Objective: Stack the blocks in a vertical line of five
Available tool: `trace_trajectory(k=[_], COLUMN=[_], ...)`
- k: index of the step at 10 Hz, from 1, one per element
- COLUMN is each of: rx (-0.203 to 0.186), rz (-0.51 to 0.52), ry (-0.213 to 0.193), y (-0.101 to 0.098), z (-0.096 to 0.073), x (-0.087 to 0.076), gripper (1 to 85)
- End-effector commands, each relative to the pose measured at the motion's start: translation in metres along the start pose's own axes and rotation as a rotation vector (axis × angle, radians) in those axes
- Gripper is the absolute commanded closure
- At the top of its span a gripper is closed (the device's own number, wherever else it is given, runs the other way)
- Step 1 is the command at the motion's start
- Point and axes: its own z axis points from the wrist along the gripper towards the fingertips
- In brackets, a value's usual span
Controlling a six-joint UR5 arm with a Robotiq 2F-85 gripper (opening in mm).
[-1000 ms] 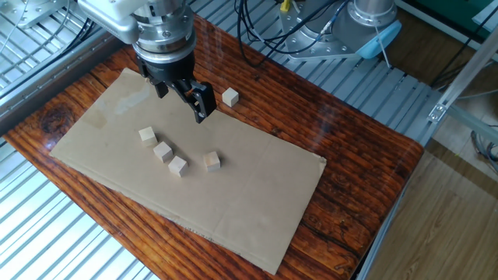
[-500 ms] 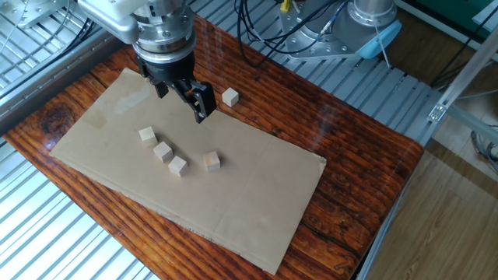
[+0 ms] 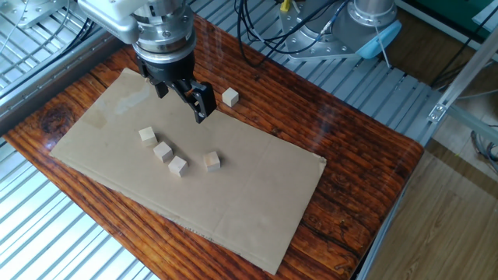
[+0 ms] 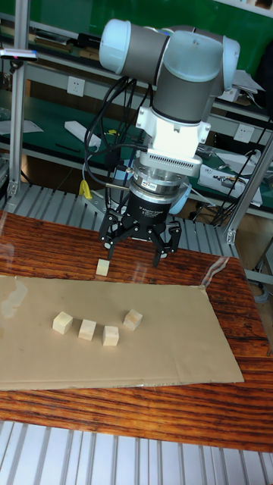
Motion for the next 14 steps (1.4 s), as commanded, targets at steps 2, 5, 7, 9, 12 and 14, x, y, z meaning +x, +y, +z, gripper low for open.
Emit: trace_trajectory(k=[2, 5, 7, 9, 12, 14], rx=[0.008, 0.07, 0.1, -0.008, 0.006, 0.147], rz=[0.255, 0.226, 0.103, 0.082, 0.051, 0.058], ry=[-0.048, -0.082, -0.121, -0.109, -0.156, -0.071], y=[0.003, -0.003, -0.016, 0.002, -0.007, -0.042], z=[0.004, 0.008, 0.014, 0.033, 0.038, 0.038], x=[-0.007, -0.01, -0.018, -0.01, -0.02, 0.003], gripper=[84.3, 84.3, 84.3, 84.3, 84.3, 84.3])
